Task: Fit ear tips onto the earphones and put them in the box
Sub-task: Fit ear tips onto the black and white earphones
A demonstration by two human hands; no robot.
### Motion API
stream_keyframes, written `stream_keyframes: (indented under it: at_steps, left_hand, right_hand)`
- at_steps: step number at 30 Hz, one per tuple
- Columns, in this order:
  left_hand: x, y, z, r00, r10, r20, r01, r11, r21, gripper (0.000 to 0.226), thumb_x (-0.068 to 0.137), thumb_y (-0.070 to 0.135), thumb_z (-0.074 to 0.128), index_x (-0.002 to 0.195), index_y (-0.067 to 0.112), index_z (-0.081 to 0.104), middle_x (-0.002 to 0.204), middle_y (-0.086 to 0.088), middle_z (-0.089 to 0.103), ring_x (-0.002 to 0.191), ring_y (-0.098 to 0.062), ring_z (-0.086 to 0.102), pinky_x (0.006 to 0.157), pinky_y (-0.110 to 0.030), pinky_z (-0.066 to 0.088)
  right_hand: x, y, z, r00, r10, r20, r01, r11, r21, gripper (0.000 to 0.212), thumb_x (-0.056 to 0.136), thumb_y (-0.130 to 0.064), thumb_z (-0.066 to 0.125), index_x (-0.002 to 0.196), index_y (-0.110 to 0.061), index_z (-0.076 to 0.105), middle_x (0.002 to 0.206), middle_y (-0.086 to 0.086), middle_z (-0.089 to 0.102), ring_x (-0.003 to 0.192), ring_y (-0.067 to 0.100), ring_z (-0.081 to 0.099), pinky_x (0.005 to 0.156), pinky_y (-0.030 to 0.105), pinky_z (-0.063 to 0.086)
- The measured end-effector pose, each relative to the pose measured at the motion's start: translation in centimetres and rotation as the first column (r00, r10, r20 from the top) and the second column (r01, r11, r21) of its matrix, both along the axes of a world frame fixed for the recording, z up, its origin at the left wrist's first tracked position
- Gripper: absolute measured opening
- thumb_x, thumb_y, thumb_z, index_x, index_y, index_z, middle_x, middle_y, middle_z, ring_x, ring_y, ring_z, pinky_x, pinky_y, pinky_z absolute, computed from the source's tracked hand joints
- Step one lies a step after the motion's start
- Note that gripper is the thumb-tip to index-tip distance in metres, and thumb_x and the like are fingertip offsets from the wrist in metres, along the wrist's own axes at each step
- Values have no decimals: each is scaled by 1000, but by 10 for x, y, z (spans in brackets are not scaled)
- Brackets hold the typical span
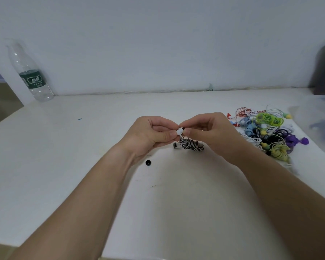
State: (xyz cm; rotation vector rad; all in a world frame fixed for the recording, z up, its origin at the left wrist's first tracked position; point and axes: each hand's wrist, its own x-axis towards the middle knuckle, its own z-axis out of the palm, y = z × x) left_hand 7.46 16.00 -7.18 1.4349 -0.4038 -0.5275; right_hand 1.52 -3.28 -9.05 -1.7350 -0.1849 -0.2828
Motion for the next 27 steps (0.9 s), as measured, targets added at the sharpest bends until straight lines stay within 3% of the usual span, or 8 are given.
stream_keyframes:
  at_steps: [5, 9, 13, 18, 23, 27]
  left_hand:
    - [-2, -2, 1, 999, 33, 15, -33, 999, -16, 22, 64, 3, 77, 85, 4, 71, 78, -11, 76, 72, -20, 75, 67, -19, 57]
    - [0, -3, -1, 997, 65, 34, -65, 998, -7, 16, 81, -10, 70, 87, 4, 71, 79, -12, 76, 74, -22, 75, 69, -20, 57]
    - [0, -4, -4, 994, 91, 65, -91, 996, -8, 17, 83, -10, 69, 88, 6, 73, 81, -13, 76, 78, -23, 75, 73, -23, 58]
    - [1, -4, -5, 994, 99, 46, -98, 995, -31, 15, 84, -8, 69, 89, 5, 73, 82, -13, 76, 80, -23, 75, 74, -23, 57]
    - [1, -3, -3, 997, 73, 19, -72, 996, -53, 13, 83, -6, 70, 90, 4, 72, 83, -13, 75, 79, -21, 75, 73, -21, 57]
    - [0, -5, -5, 997, 77, 28, -75, 996, -56, 14, 81, -7, 71, 88, 5, 73, 82, -13, 75, 78, -21, 75, 72, -21, 57]
  right_hand:
    - [0, 3, 1, 997, -73, 32, 75, 995, -59, 14, 85, 1, 74, 96, -7, 78, 89, 4, 78, 83, 13, 72, 78, 22, 53]
    - [-2, 10, 3, 991, -129, 46, 131, 991, -40, 15, 84, 0, 74, 91, -13, 78, 80, -3, 77, 73, 4, 69, 69, 14, 49]
    - [-2, 16, 2, 981, -185, 51, 187, 982, -25, 14, 85, 0, 74, 89, -13, 77, 71, -9, 74, 64, -2, 65, 62, 10, 46]
    - [-3, 20, 1, 974, -221, 43, 221, 975, 11, 15, 85, -3, 74, 88, -18, 76, 73, -4, 76, 70, 5, 70, 71, 16, 53]
    - [-4, 13, 3, 992, -126, -25, 127, 990, 60, 16, 88, -1, 71, 97, -12, 77, 89, 7, 78, 88, 18, 74, 83, 25, 56]
    - [-5, 11, 4, 993, -116, -23, 117, 989, 87, 15, 86, 1, 72, 96, -10, 76, 89, 10, 78, 88, 22, 75, 84, 28, 58]
